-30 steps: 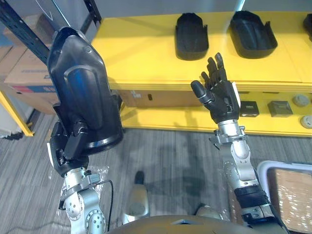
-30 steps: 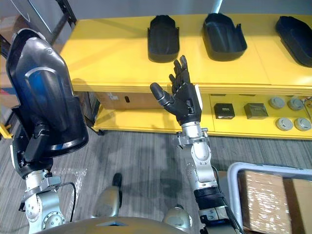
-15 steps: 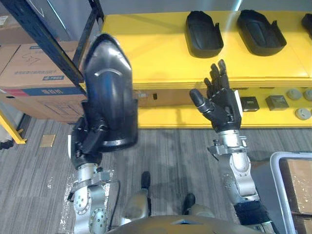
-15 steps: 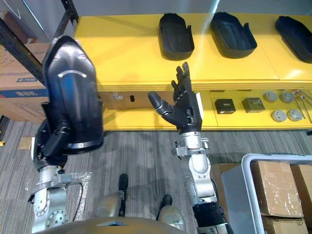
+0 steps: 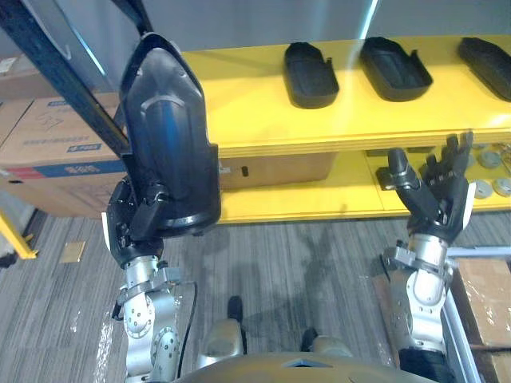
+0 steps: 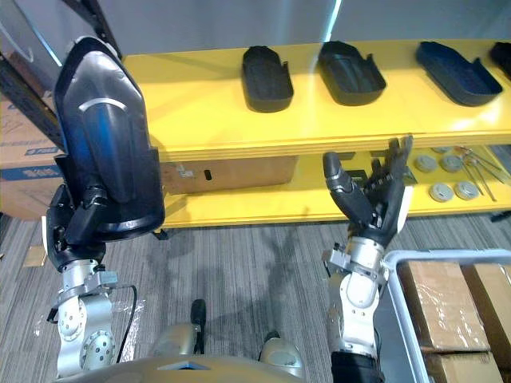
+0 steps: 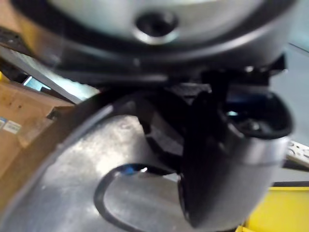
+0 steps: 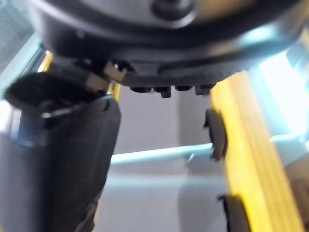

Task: Walk over and take three plastic housings, then place them on the shelf

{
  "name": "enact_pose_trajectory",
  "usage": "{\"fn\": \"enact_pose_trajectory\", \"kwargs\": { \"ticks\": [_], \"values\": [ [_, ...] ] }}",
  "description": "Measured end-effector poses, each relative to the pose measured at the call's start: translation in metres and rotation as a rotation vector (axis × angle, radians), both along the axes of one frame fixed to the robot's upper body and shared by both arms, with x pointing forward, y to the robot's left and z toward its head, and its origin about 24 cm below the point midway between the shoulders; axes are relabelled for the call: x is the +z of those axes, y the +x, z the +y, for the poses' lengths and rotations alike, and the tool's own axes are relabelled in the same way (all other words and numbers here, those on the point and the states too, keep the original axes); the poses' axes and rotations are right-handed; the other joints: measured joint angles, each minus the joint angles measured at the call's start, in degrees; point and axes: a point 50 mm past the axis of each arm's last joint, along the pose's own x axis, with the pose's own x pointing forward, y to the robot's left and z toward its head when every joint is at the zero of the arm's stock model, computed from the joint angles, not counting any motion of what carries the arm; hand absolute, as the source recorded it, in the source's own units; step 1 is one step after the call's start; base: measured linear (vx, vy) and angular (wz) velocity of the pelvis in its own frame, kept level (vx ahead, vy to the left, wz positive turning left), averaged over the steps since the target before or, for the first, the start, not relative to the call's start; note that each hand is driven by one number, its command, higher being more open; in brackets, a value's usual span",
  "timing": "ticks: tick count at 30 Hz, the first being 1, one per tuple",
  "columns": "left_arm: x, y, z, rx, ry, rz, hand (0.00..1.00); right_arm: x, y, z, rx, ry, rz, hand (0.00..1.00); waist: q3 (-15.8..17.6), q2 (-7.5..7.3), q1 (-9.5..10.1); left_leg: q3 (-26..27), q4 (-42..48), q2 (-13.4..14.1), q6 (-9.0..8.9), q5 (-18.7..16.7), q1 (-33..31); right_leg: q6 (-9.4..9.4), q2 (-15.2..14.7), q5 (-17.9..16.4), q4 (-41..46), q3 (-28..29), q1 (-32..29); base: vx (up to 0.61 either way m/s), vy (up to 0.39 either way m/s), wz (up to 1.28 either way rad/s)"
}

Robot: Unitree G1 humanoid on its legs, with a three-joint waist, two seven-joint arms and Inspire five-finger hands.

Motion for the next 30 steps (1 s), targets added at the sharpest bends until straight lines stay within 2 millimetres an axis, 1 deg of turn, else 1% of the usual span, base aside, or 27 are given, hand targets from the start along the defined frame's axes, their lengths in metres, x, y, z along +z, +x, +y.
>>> {"fn": "enact_pose_trajectory", "kwargs": {
  "ticks": [1, 2, 3, 4, 5, 7, 8, 9, 10, 11, 12, 14, 16, 20, 21, 22, 24, 27, 30],
  "values": [
    [0.005, 0.005, 0.001, 0.027, -0.004, -0.020, 0.00, -0.018, -0.012, -0.009, -0.075, 0.032, 0.080, 1.00, -0.1, 0.12, -0.88, 0.9, -2.4, 0.0, -0.01, 1.2, 0.9, 0.12, 0.0, 0.1, 0.3, 0.8, -0.8, -0.02, 0.018, -0.25],
    [0.008, 0.008, 0.001, 0.041, -0.006, -0.029, 0.00, -0.026, -0.016, -0.013, -0.104, 0.045, 0.120, 1.00, -0.2, 0.17, -1.27, 1.3, -3.1, 0.0, -0.01, 1.6, 1.1, 0.14, 0.0, 0.1, 0.5, 1.2, -1.2, 0.01, 0.017, -0.23],
    [0.012, 0.011, 0.002, 0.059, 0.000, -0.044, 0.00, -0.039, -0.024, -0.017, -0.144, 0.063, 0.179, 1.00, -0.2, 0.20, -1.64, 1.8, -3.9, -0.1, -0.09, 2.0, 1.4, 0.23, 0.0, 0.2, 0.7, 1.5, -1.7, 0.04, 0.000, -0.24],
    [0.019, 0.016, 0.005, 0.089, 0.015, -0.064, 0.00, -0.057, -0.034, -0.022, -0.200, 0.095, 0.270, 1.00, -0.3, 0.21, -2.19, 2.4, -4.7, -0.1, -0.05, 2.7, 1.7, 0.51, 0.2, 0.6, 0.8, 2.0, -2.0, 0.04, -0.004, -0.23],
    [0.022, 0.019, 0.006, 0.100, 0.015, -0.074, 0.00, -0.068, -0.040, -0.025, -0.227, 0.111, 0.322, 1.00, -0.3, 0.22, -2.67, 2.7, -5.0, -0.2, 0.08, 2.8, 2.0, 0.65, 0.2, 0.7, 0.8, 2.6, -2.0, 0.09, -0.015, -0.28],
    [0.031, 0.031, 0.013, 0.139, 0.030, -0.094, 0.00, -0.111, -0.073, -0.034, -0.319, 0.179, 0.575, 1.00, -0.8, 0.46, -3.06, 3.8, -5.6, -0.3, 0.11, 3.2, 3.0, 0.86, 0.1, 0.8, 0.9, 3.4, -1.8, 0.11, -0.015, -0.22],
    [0.033, 0.035, 0.015, 0.146, 0.035, -0.095, 0.00, -0.121, -0.083, -0.035, -0.340, 0.197, 0.635, 1.00, -1.0, 0.64, -3.08, 3.9, -5.6, -0.3, 0.12, 3.2, 3.0, 0.92, 0.1, 0.9, 0.8, 3.5, -1.8, 0.08, -0.017, -0.10],
    [0.035, 0.043, 0.021, 0.167, 0.047, -0.092, 0.00, -0.139, -0.101, -0.036, -0.366, 0.231, 0.746, 1.00, -1.3, 1.05, -3.27, 3.8, -5.6, -0.3, 0.13, 3.2, 3.0, 0.94, 0.1, 0.9, 0.7, 3.4, -1.7, 0.06, -0.018, -0.01],
    [0.035, 0.047, 0.025, 0.180, 0.057, -0.085, 0.00, -0.146, -0.107, -0.035, -0.370, 0.251, 0.785, 1.00, -1.4, 1.23, -3.52, 3.7, -5.6, -0.3, 0.12, 3.2, 3.1, 0.95, 0.1, 0.9, 0.7, 3.3, -1.5, 0.05, -0.027, 0.03],
    [0.035, 0.052, 0.036, 0.214, 0.073, -0.059, 0.00, -0.157, -0.121, -0.031, -0.359, 0.278, 0.861, 1.00, -1.5, 1.39, -4.52, 3.6, -5.6, -0.3, 0.11, 3.2, 3.6, 0.99, 0.1, 0.8, 0.6, 3.1, -0.8, 0.03, -0.031, -0.03],
    [0.033, 0.054, 0.043, 0.237, 0.069, -0.038, 0.00, -0.164, -0.131, -0.027, -0.341, 0.293, 0.908, 1.00, -1.6, 1.45, -4.81, 3.7, -5.6, -0.2, 0.08, 3.3, 4.3, 1.03, 0.2, 0.8, 0.5, 3.1, -0.3, 0.02, -0.032, -0.06],
    [0.032, 0.054, 0.047, 0.246, 0.064, -0.028, 0.00, -0.168, -0.135, -0.021, -0.295, 0.292, 0.936, 1.00, -1.6, 1.54, -5.01, 3.7, -5.7, 0.0, 0.07, 3.3, 4.6, 1.03, 0.3, 0.8, 0.4, 3.1, 0.0, -0.02, -0.020, -0.05],
    [0.031, 0.054, 0.046, 0.235, 0.073, -0.023, 0.00, -0.169, -0.132, -0.014, -0.251, 0.289, 0.943, 1.00, -1.6, 1.52, -4.93, 3.4, -5.7, 0.3, 0.04, 3.2, 4.6, 1.00, 0.2, 0.8, 0.0, 2.8, -0.1, -0.07, 0.013, 0.06],
    [0.024, 0.050, 0.046, 0.217, 0.083, 0.018, 0.00, -0.170, -0.116, 0.000, -0.129, 0.280, 0.926, 1.00, -2.7, 1.41, -4.36, 2.6, -6.0, 0.3, -0.40, 2.5, 3.9, 1.14, 0.4, 1.1, -1.1, 2.0, 0.0, -0.09, 0.029, 0.10],
    [0.022, 0.048, 0.047, 0.218, 0.086, 0.025, 0.00, -0.170, -0.111, 0.004, -0.100, 0.278, 0.915, 1.00, -2.8, 1.40, -4.12, 2.6, -6.0, 0.3, -0.22, 2.5, 3.6, 1.17, 0.4, 1.4, -1.6, 1.9, 0.0, -0.03, 0.035, 0.07],
    [0.021, 0.047, 0.048, 0.220, 0.086, 0.031, 0.00, -0.170, -0.108, 0.005, -0.087, 0.277, 0.911, 1.00, -2.8, 1.37, -4.06, 2.6, -6.0, 0.3, -0.22, 2.5, 3.6, 1.19, 0.3, 1.4, -1.8, 1.9, 0.2, -0.01, 0.030, 0.05],
    [0.017, 0.045, 0.049, 0.221, 0.087, 0.046, 0.00, -0.169, -0.103, 0.007, -0.072, 0.288, 0.893, 1.00, -2.9, 1.25, -3.64, 2.5, -6.0, 0.2, -0.15, 2.5, 3.6, 1.89, 0.0, 2.0, -2.6, 1.7, 0.7, 0.01, 0.021, 0.07],
    [0.017, 0.045, 0.049, 0.222, 0.087, 0.046, 0.00, -0.171, -0.102, 0.008, -0.068, 0.312, 0.889, 1.00, -3.1, 0.90, -3.03, 2.5, -5.9, -0.1, 0.01, 2.7, 3.8, 1.85, -0.3, 2.4, -3.4, 1.5, 1.3, 0.05, 0.017, 0.04],
    [0.017, 0.045, 0.048, 0.214, 0.090, 0.044, 0.00, -0.172, -0.099, 0.009, -0.057, 0.316, 0.894, 1.00, -3.3, 0.42, -2.95, 2.3, -5.8, -0.5, 0.22, 2.9, 3.9, 1.96, -0.4, 2.8, -4.4, 1.3, 2.2, 0.06, 0.001, 0.05]
  ]
}}
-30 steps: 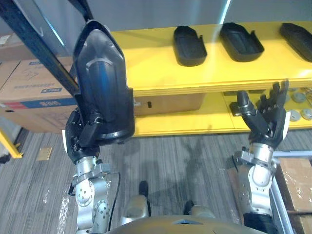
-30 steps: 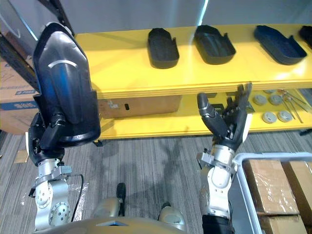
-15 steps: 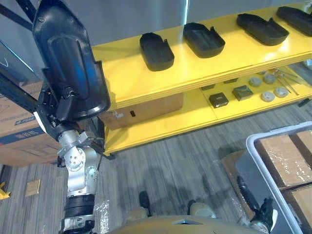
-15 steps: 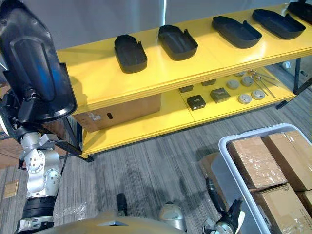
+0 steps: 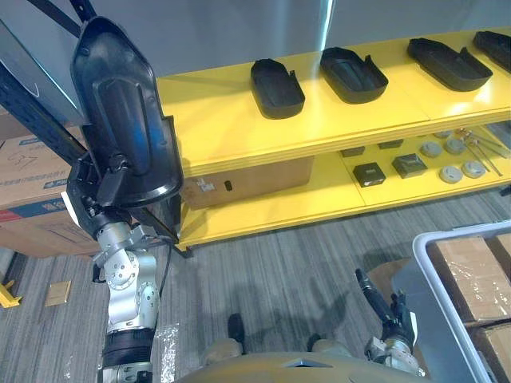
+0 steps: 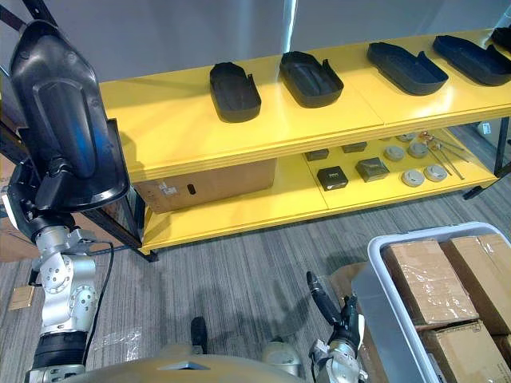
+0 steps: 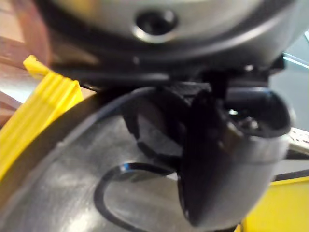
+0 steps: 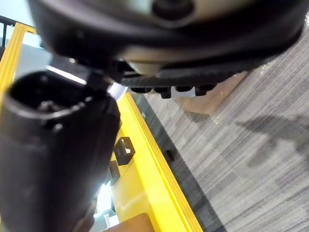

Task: Walk over and take three plastic housings, then place them on the shelf

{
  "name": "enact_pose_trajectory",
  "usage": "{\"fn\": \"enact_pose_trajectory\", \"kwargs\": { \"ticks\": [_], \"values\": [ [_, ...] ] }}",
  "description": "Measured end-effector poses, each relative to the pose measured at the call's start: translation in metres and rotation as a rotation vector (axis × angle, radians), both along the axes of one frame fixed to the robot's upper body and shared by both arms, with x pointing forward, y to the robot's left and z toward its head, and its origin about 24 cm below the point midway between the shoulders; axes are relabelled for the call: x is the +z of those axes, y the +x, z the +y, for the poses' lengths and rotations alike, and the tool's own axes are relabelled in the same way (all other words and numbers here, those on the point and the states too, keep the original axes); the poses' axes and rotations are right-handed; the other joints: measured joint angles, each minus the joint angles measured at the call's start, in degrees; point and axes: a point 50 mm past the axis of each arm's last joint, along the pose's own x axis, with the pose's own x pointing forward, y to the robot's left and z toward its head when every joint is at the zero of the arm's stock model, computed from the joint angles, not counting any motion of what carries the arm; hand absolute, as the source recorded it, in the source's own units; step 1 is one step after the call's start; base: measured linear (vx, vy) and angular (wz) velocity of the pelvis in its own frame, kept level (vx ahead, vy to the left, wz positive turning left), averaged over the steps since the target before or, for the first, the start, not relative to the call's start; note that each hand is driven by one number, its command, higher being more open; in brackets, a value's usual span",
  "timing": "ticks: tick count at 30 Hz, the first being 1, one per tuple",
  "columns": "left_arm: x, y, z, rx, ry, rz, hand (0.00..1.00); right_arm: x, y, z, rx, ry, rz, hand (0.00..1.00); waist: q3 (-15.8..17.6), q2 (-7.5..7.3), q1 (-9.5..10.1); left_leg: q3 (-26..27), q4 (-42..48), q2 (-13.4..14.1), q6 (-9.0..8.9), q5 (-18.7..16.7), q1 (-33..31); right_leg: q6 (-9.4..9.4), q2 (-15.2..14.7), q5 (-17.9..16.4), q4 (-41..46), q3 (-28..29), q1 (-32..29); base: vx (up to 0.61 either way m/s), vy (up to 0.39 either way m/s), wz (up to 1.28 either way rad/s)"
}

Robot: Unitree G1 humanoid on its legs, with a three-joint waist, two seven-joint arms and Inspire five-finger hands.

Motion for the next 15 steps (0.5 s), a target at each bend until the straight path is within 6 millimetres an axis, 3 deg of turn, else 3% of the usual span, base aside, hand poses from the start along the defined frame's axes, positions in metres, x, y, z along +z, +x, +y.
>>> {"fn": "enact_pose_trajectory", "kwargs": {
  "ticks": [1, 9, 15],
  "values": [
    [0.003, 0.002, 0.001, -0.037, 0.035, 0.006, 0.00, 0.002, 0.012, 0.002, 0.028, 0.010, -0.032, 1.00, -0.4, -0.95, 0.14, 0.0, -0.2, -0.2, -0.04, -0.5, 1.0, 0.19, 0.0, 1.1, -2.7, -0.3, 2.3, 0.00, 0.000, 0.00],
    [0.007, 0.002, 0.007, -0.033, 0.068, 0.006, 0.00, 0.004, 0.018, 0.005, 0.068, 0.019, -0.047, 1.00, -0.5, -1.25, 0.32, 0.2, -0.2, -0.2, -0.10, -0.5, 0.9, 0.18, 0.1, 1.1, -2.7, -0.1, 2.1, 0.00, 0.000, -0.01],
    [0.015, -0.002, 0.016, 0.023, 0.071, -0.022, 0.00, 0.008, 0.033, 0.006, 0.216, -0.004, -0.061, 1.00, -0.4, -1.41, 1.99, 1.2, 0.0, -0.2, -0.02, -0.4, -0.7, 0.14, 0.2, 1.8, -2.7, 0.8, 0.2, 0.00, 0.004, -0.06]
  ]
}}
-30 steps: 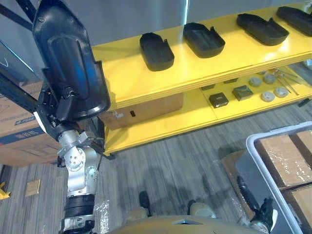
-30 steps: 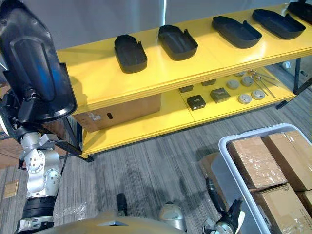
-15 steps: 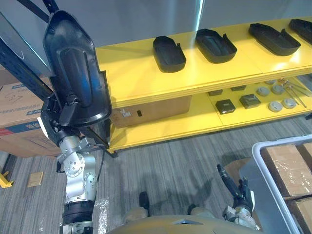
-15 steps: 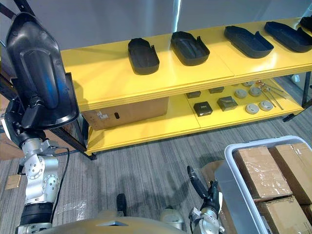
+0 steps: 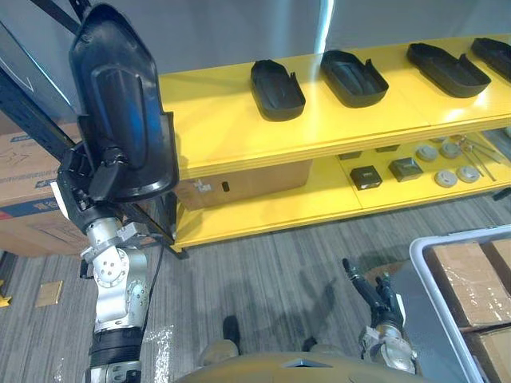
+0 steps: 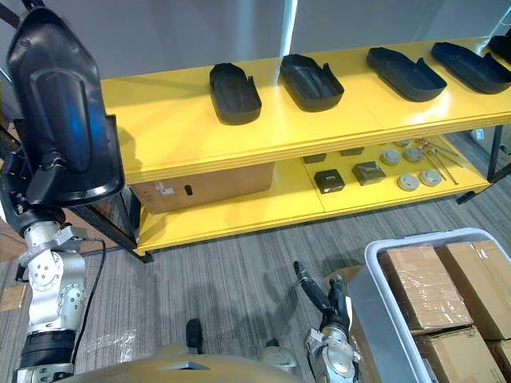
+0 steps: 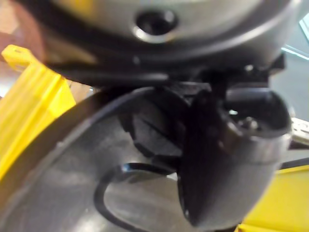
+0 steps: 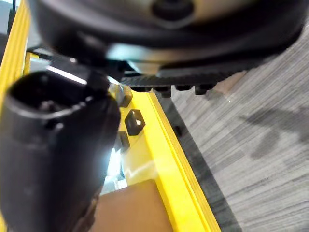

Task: Walk over and take three plastic housings, then place them on the shelf

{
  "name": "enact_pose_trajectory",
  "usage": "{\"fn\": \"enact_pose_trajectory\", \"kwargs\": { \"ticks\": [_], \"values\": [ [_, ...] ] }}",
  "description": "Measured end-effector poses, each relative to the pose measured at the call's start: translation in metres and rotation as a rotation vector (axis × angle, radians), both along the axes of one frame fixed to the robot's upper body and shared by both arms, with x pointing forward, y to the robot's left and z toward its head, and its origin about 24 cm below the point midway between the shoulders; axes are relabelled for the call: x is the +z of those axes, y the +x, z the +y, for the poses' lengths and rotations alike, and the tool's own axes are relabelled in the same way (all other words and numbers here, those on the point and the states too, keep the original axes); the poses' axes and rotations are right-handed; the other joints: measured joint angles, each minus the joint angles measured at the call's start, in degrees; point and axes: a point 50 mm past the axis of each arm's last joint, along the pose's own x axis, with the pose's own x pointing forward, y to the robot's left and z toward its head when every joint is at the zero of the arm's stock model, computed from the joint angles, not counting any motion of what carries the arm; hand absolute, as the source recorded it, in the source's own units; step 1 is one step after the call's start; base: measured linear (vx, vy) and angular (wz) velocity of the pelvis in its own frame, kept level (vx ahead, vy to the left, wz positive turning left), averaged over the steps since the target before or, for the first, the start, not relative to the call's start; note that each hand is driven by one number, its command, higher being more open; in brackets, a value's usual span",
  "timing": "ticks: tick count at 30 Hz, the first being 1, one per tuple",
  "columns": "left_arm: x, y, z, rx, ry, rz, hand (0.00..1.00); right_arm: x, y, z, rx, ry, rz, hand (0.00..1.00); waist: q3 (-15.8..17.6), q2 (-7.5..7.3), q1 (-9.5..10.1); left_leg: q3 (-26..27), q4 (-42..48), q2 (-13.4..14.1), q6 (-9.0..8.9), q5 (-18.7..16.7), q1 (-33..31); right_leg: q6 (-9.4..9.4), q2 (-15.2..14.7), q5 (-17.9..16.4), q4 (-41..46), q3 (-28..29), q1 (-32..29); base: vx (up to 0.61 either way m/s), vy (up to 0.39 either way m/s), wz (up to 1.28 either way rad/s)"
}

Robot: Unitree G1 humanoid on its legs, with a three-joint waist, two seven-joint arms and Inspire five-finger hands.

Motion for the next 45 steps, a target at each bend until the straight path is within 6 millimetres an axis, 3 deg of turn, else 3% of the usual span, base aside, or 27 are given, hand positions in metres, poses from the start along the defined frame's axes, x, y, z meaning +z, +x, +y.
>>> {"fn": "enact_pose_trajectory", "kwargs": {
  "ticks": [4, 6, 7, 10, 12, 13, 14, 15, 16, 17, 19, 23, 27, 30, 31, 32, 33, 35, 36, 37, 38, 39, 40, 41, 43, 45],
  "values": [
    [0.007, -0.005, 0.008, 0.050, 0.000, -0.029, 0.00, 0.001, 0.005, 0.000, 0.059, -0.010, 0.003, 1.00, 0.5, -0.87, 1.06, 0.5, 0.1, -0.1, 0.00, -0.1, 0.7, 0.00, -0.4, -0.2, 1.0, 0.3, 0.1, 0.01, 0.010, -0.05],
    [0.013, -0.006, 0.011, 0.062, 0.008, -0.052, 0.00, 0.001, 0.006, 0.003, 0.075, -0.009, 0.003, 1.00, 1.5, -2.15, 1.25, 1.0, 0.4, -1.2, 0.24, -1.0, 2.2, 0.51, -2.0, -3.8, 7.7, 0.9, -2.0, -0.01, 0.033, -0.13],
    [0.017, -0.005, 0.012, 0.062, 0.020, -0.064, 0.00, 0.001, 0.007, 0.005, 0.078, -0.009, 0.002, 1.00, 3.1, -3.84, 1.13, 1.4, 2.5, -2.7, 0.62, -3.3, 3.0, 1.13, -4.3, -7.3, 15.3, 1.2, -4.0, -0.04, 0.027, -0.13],
    [0.028, -0.005, 0.019, 0.084, 0.057, -0.097, 0.00, 0.005, 0.015, 0.003, 0.071, -0.022, -0.018, 1.00, 6.7, -4.98, 0.71, 2.1, 5.9, -3.9, 2.12, -5.8, 3.7, 2.34, -7.5, -7.9, 28.1, 1.0, -9.3, -0.09, 0.013, -0.31],
    [0.038, 0.000, 0.019, 0.087, 0.058, -0.140, 0.00, 0.005, 0.015, 0.003, 0.065, -0.017, -0.020, 1.00, 8.7, -3.97, 0.60, 2.0, 5.8, -3.0, 2.45, -5.9, 3.5, 1.31, -6.9, -10.0, 25.1, 1.0, -10.4, -0.07, 0.057, -0.15],
    [0.044, 0.003, 0.019, 0.088, 0.056, -0.167, 0.00, 0.004, 0.015, 0.005, 0.065, -0.004, -0.023, 1.00, 9.5, -3.91, 0.33, 1.5, 5.4, -2.3, 2.47, -5.9, 2.6, 2.42, -5.5, -9.1, 18.9, 2.0, -10.9, -0.09, 0.049, 0.01],
    [0.047, 0.004, 0.019, 0.085, 0.060, -0.179, 0.00, 0.003, 0.013, 0.007, 0.060, 0.007, -0.020, 1.00, 9.1, -4.89, -0.05, 1.3, 3.8, -3.1, 2.15, -6.0, 2.2, 3.01, -5.3, -7.4, 16.3, 2.4, -11.1, -0.01, 0.073, 0.38],
    [0.053, 0.005, 0.017, 0.072, 0.069, -0.201, 0.00, 0.000, 0.008, 0.012, 0.034, 0.033, -0.017, 1.00, 9.2, -7.15, -1.40, 0.8, 8.8, -5.3, 3.49, -6.9, 0.7, 2.84, -7.5, -5.3, 16.1, 2.2, -12.3, 0.10, 0.042, 0.43],
    [0.051, 0.006, 0.014, 0.054, 0.072, -0.198, 0.00, 0.002, 0.006, 0.008, 0.016, 0.025, -0.034, 1.00, 10.4, -5.76, -2.02, 0.2, 12.8, -4.9, 3.09, -11.2, 2.2, 2.75, -6.8, -4.0, 18.1, 2.4, -12.1, 0.14, 0.037, 0.36],
    [0.050, 0.006, 0.014, 0.046, 0.080, -0.191, 0.00, -0.001, 0.003, 0.010, 0.005, 0.037, -0.021, 1.00, 11.3, -6.69, -2.04, 0.4, 12.1, -5.5, 2.48, -11.0, 3.8, 2.09, -6.8, -3.0, 19.4, 3.0, -11.6, 0.13, -0.029, 0.08],
    [0.039, 0.006, 0.005, 0.005, 0.058, -0.163, 0.00, -0.007, -0.017, 0.009, 0.009, 0.050, 0.026, 1.00, 11.2, -5.56, -1.96, -1.3, 13.7, -4.0, 1.21, -13.4, 4.5, 1.34, -5.0, -3.9, 18.2, 3.5, -8.3, 0.08, -0.059, 0.16],
    [0.034, 0.009, -0.007, -0.028, 0.036, -0.155, 0.00, -0.007, -0.019, 0.007, 0.022, 0.052, 0.030, 1.00, 9.5, -3.61, -1.93, -4.5, 14.4, -1.9, 0.63, -14.6, 1.7, 0.17, -2.9, -5.0, 13.9, 0.1, -6.9, 0.10, -0.100, 0.48],
    [0.018, -0.001, -0.006, 0.003, 0.039, -0.086, 0.00, 0.001, -0.007, -0.002, 0.052, 0.021, -0.015, 1.00, 7.4, -0.99, -1.30, -5.5, 20.1, 0.3, 0.03, -18.0, 1.4, -0.70, -0.2, -7.2, 13.7, -1.1, -3.9, 0.23, -0.106, 0.14],
    [0.016, 0.000, -0.006, 0.006, 0.032, -0.072, 0.00, 0.012, 0.006, -0.014, 0.078, -0.024, -0.062, 1.00, 7.2, -0.66, -1.15, -4.9, 33.3, 1.1, 0.61, -17.6, -3.7, -0.86, -0.2, -7.5, 12.9, -1.2, -1.0, 0.25, -0.103, 0.26],
    [0.016, 0.000, -0.006, 0.007, 0.030, -0.072, 0.00, 0.014, 0.008, -0.017, 0.080, -0.032, -0.068, 1.00, 7.2, -0.74, -0.90, -4.8, 38.0, 1.1, 1.77, -16.8, -5.5, -0.98, -0.5, -7.5, 11.8, -1.1, 0.4, 0.18, -0.013, -0.04],
    [0.016, -0.001, -0.006, 0.010, 0.030, -0.070, 0.00, 0.019, 0.015, -0.021, 0.075, -0.041, -0.093, 1.00, 7.3, -1.41, 0.25, -4.1, 41.2, 0.2, 1.98, -19.5, -8.3, -1.53, -1.7, -7.8, 10.0, -0.7, 2.4, 0.22, -0.013, -0.12],
    [0.016, -0.001, -0.006, 0.009, 0.031, -0.070, 0.00, 0.022, 0.020, -0.026, 0.068, -0.053, -0.109, 1.00, 7.4, -1.46, 0.71, -4.7, 36.2, -1.3, 2.09, -20.5, -8.8, -1.52, -2.7, -7.8, 9.4, -0.5, 3.1, 0.25, 0.011, -0.14],
    [0.017, -0.001, -0.007, 0.000, 0.037, -0.074, 0.00, 0.028, 0.025, -0.037, 0.031, -0.080, -0.128, 1.00, 7.3, -1.28, 1.08, -6.1, 22.6, -3.9, 1.48, -16.8, -9.8, -1.58, -4.0, -7.9, 8.5, -0.3, 4.0, 0.21, 0.061, -0.13],
    [0.019, -0.003, -0.008, -0.012, 0.048, -0.086, 0.00, 0.031, 0.030, -0.038, 0.016, -0.086, -0.141, 1.00, 7.2, -0.87, 1.75, -7.7, 14.3, -3.9, 1.35, -10.7, -10.8, -1.11, -4.9, -8.8, 7.9, 0.9, 5.2, 0.24, 0.167, -0.26],
    [0.021, -0.005, -0.010, -0.021, 0.049, -0.098, 0.00, 0.032, 0.030, -0.040, 0.001, -0.084, -0.145, 1.00, 7.6, -1.04, 1.93, -8.2, 12.0, -3.3, -0.05, -7.8, -11.3, 0.00, -5.5, -9.8, 8.0, 1.2, 6.5, 0.24, 0.181, -0.29],
    [0.021, -0.006, -0.011, -0.028, 0.048, -0.101, 0.00, 0.031, 0.029, -0.040, -0.013, -0.075, -0.145, 1.00, 7.7, -0.97, 1.92, -8.3, 11.0, -2.4, -0.25, -6.0, -11.3, 0.55, -5.6, -10.2, 8.2, 1.5, 7.4, 0.32, 0.274, -0.47],
    [0.019, -0.010, -0.012, -0.037, 0.048, -0.098, 0.00, 0.030, 0.024, -0.039, -0.021, -0.069, -0.138, 1.00, 7.6, 0.03, 2.50, -7.8, 10.7, -0.5, -0.51, -0.8, -10.4, 2.35, -6.1, -12.0, 10.1, 3.2, 8.3, 0.33, 0.317, -0.86],
    [0.020, -0.013, -0.009, -0.036, 0.061, -0.101, 0.00, 0.026, 0.021, -0.032, -0.023, -0.043, -0.133, 1.00, 8.1, -1.59, 3.50, -6.0, 15.5, -0.5, -1.73, 0.6, -9.1, 4.48, -8.2, -15.3, 12.2, 5.9, 9.7, 0.32, 0.316, -0.89],
    [0.021, -0.012, -0.007, -0.036, 0.059, -0.103, 0.00, 0.024, 0.021, -0.026, -0.019, -0.027, -0.128, 1.00, 8.1, -3.00, 3.32, -5.3, 17.7, -1.7, -1.32, -0.3, -9.4, 4.65, -10.0, -15.2, 12.9, 6.4, 9.6, 0.23, 0.233, -0.83],
    [0.022, -0.016, 0.001, -0.019, 0.044, -0.111, 0.00, 0.022, 0.024, -0.015, 0.001, 0.005, -0.143, 1.00, 7.7, -3.45, 2.90, -2.9, 20.3, -2.1, -0.18, -5.7, -9.4, 4.13, -11.5, -11.7, 11.9, 7.2, 9.0, 0.17, 0.196, -0.61],
    [0.020, -0.019, 0.003, -0.026, 0.055, -0.102, 0.00, 0.020, 0.023, -0.009, -0.017, 0.049, -0.149, 1.00, 7.5, -3.43, 2.80, -1.0, 16.1, -2.3, 0.02, -5.6, -6.7, 4.23, -12.1, -7.7, 11.5, 6.6, 8.3, 0.15, 0.173, -0.51]
  ]
}}
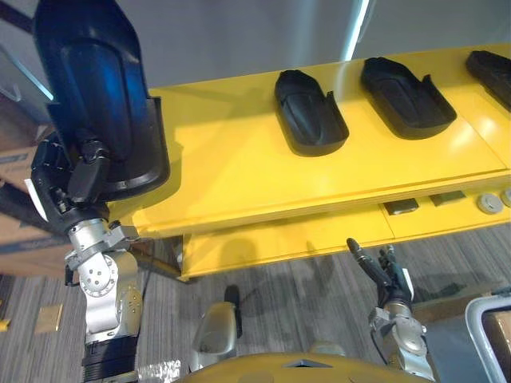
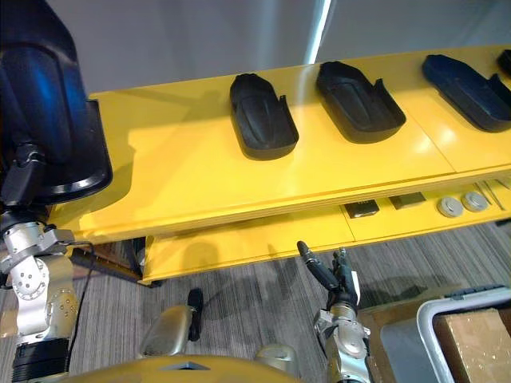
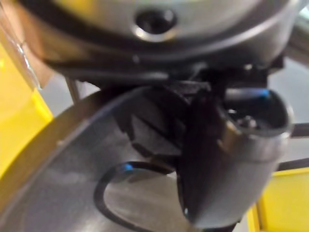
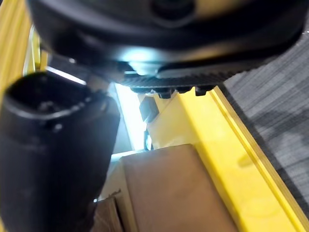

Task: Walk over and take three plastic housings, then place them on the shelf

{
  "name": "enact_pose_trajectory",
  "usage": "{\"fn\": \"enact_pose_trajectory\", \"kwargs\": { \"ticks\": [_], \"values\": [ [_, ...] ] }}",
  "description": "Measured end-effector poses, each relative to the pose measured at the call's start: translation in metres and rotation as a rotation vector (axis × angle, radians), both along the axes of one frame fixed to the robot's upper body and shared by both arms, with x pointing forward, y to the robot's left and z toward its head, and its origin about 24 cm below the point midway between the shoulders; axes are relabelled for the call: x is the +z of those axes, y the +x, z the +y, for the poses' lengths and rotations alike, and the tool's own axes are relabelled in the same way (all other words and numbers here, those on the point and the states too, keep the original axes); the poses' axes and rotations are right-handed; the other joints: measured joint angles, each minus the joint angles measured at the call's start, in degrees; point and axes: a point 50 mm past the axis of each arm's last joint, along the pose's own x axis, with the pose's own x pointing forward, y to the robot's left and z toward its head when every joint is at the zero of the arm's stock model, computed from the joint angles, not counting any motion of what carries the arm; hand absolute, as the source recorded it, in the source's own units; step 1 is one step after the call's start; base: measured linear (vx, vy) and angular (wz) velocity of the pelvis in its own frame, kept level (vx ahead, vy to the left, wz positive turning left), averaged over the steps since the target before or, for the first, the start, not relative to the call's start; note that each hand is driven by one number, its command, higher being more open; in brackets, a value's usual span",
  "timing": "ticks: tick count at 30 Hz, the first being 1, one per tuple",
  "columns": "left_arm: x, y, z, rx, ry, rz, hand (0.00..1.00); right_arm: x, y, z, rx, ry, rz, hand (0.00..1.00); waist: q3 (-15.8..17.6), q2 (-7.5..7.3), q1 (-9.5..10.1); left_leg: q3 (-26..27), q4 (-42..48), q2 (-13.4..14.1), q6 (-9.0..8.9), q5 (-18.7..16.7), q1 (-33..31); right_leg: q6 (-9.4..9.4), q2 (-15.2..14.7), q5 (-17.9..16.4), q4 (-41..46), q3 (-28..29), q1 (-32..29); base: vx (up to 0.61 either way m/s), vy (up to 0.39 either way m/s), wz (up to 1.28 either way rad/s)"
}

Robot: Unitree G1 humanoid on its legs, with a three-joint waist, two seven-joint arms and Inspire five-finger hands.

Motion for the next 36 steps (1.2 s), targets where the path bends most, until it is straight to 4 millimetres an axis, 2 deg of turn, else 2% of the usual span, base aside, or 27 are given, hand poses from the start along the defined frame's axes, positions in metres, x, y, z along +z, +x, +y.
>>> {"fn": "enact_pose_trajectory", "kwargs": {
  "ticks": [1, 3, 4, 6, 11, 13, 16, 19, 20, 21, 22, 23, 24, 29, 33, 36],
  "values": [
    [-0.004, -0.003, 0.000, -0.011, 0.010, 0.018, 0.00, -0.003, -0.004, 0.003, -0.017, 0.013, 0.011, 1.00, -0.7, 0.19, -0.15, 0.6, -5.1, -0.2, -0.13, 1.9, 3.1, 0.23, 0.0, 2.9, -0.8, -1.5, -0.2, 0.15, 0.131, -0.42],
    [-0.007, -0.006, 0.000, -0.029, 0.024, 0.037, 0.00, -0.010, -0.015, 0.004, -0.053, 0.018, 0.053, 1.00, -3.1, 0.07, -0.70, 1.2, -10.9, -0.8, -0.25, 4.5, 5.0, 0.97, 0.1, 5.5, -2.8, -3.3, -0.6, 0.16, 0.084, -0.14],
    [-0.008, -0.006, 0.000, -0.038, 0.021, 0.035, 0.00, -0.014, -0.021, 0.001, -0.087, 0.016, 0.085, 1.00, -4.2, -0.11, -1.25, 1.3, -12.5, -0.9, 0.59, 5.6, 5.1, 1.55, 0.0, 6.6, -4.2, -3.9, -0.6, 0.15, 0.050, 0.00],
    [-0.008, -0.006, 0.001, -0.047, -0.001, 0.026, 0.00, -0.019, -0.027, -0.007, -0.153, 0.010, 0.127, 1.00, -4.7, -0.10, -1.48, 1.8, -12.9, -0.8, 0.83, 6.1, 5.1, 3.07, 0.0, 8.0, -5.9, -4.9, -0.5, 0.11, -0.006, -0.09],
    [-0.009, -0.005, 0.002, -0.099, -0.076, -0.006, 0.00, -0.034, -0.059, -0.027, -0.257, -0.006, 0.272, 1.00, -5.5, 0.93, -1.65, 1.4, -13.7, 0.4, 0.74, 6.6, 5.1, 3.58, 1.2, 8.3, -6.6, -9.3, -0.5, 0.05, -0.091, -0.02],
    [-0.013, -0.003, 0.003, -0.118, -0.146, -0.002, 0.00, -0.042, -0.075, -0.030, -0.255, -0.007, 0.360, 1.00, -6.2, 2.13, -1.73, 1.0, -15.5, 1.6, 0.29, 8.2, 5.1, 3.25, 2.5, 8.1, -7.2, -11.0, -0.7, -0.01, -0.119, 0.04],
    [-0.027, 0.010, 0.004, -0.144, -0.248, 0.057, 0.00, -0.047, -0.084, -0.030, -0.192, -0.011, 0.430, 1.00, -6.1, 4.00, -1.71, 0.9, -16.0, 2.5, 0.18, 9.6, 4.0, 2.11, 3.5, 7.4, -7.7, -12.0, -1.8, -0.07, -0.085, -0.01],
    [-0.043, 0.022, 0.005, -0.156, -0.342, 0.129, 0.00, -0.049, -0.079, -0.025, -0.142, 0.010, 0.434, 1.00, -5.7, 4.49, -1.79, 1.1, -16.2, 3.1, -0.27, 10.5, 2.5, 0.30, 3.8, 5.8, -7.7, -13.0, -3.6, -0.14, -0.033, -0.14],
    [-0.043, 0.026, 0.004, -0.154, -0.352, 0.135, 0.00, -0.049, -0.076, -0.023, -0.135, 0.016, 0.427, 1.00, -5.4, 4.22, -1.77, 1.1, -16.3, 3.1, -0.23, 10.9, 1.8, 0.06, 3.8, 5.1, -7.8, -13.3, -4.1, -0.23, -0.021, -0.06],
    [-0.043, 0.033, 0.005, -0.146, -0.374, 0.134, 0.00, -0.049, -0.069, -0.017, -0.115, 0.028, 0.414, 1.00, -4.7, 3.33, -1.77, 1.1, -16.3, 3.1, -0.41, 11.7, 0.3, 0.09, 3.8, 3.3, -8.4, -13.8, -5.2, -0.18, -0.018, -0.04],
    [-0.044, 0.037, 0.006, -0.145, -0.406, 0.128, 0.00, -0.049, -0.063, -0.013, -0.094, 0.035, 0.404, 1.00, -4.1, 2.66, -1.74, 1.1, -16.3, 3.2, -0.58, 12.3, -0.6, 0.87, 3.9, 1.9, -9.1, -13.8, -5.7, -0.29, -0.039, 0.01],
    [-0.040, 0.043, 0.007, -0.150, -0.403, 0.118, 0.00, -0.049, -0.059, -0.012, -0.079, 0.035, 0.400, 1.00, -2.9, 3.43, -1.97, 0.5, -16.3, 4.3, -0.47, 12.9, -1.1, 1.02, 5.1, 1.9, -8.7, -13.9, -6.3, -0.24, -0.030, 0.03],
    [-0.038, 0.044, 0.008, -0.158, -0.415, 0.107, 0.00, -0.049, -0.060, -0.012, -0.077, 0.036, 0.406, 1.00, -2.9, 3.57, -2.01, 0.3, -16.3, 4.5, -0.57, 12.7, -1.2, 0.88, 5.4, 1.8, -8.4, -14.0, -6.4, -0.22, -0.023, 0.06],
    [-0.025, 0.055, 0.014, -0.177, -0.447, 0.046, 0.00, -0.050, -0.055, -0.006, -0.019, 0.038, 0.415, 1.00, -1.4, 3.58, -1.93, -0.1, -16.3, 4.9, -1.01, 12.2, -3.0, 0.67, 6.1, 1.5, -8.1, -13.5, -7.9, -0.10, 0.009, 0.07],
    [0.000, 0.067, 0.036, -0.171, -0.407, 0.018, 0.00, -0.051, -0.046, 0.006, 0.045, 0.068, 0.420, 1.00, -0.2, 1.71, -1.66, 0.3, -16.3, 3.9, -0.39, 12.8, -3.7, 0.08, 5.7, 1.9, -8.7, -11.9, -8.5, 0.03, -0.003, 0.02],
    [0.013, 0.074, 0.043, -0.179, -0.408, -0.003, 0.00, -0.049, -0.034, 0.011, 0.058, 0.083, 0.393, 1.00, 0.4, 0.62, -1.64, 0.1, -16.1, 3.3, -0.41, 13.4, -3.7, 0.62, 5.3, 2.4, -9.2, -12.0, -8.0, 0.09, -0.035, 0.08]
  ]
}}
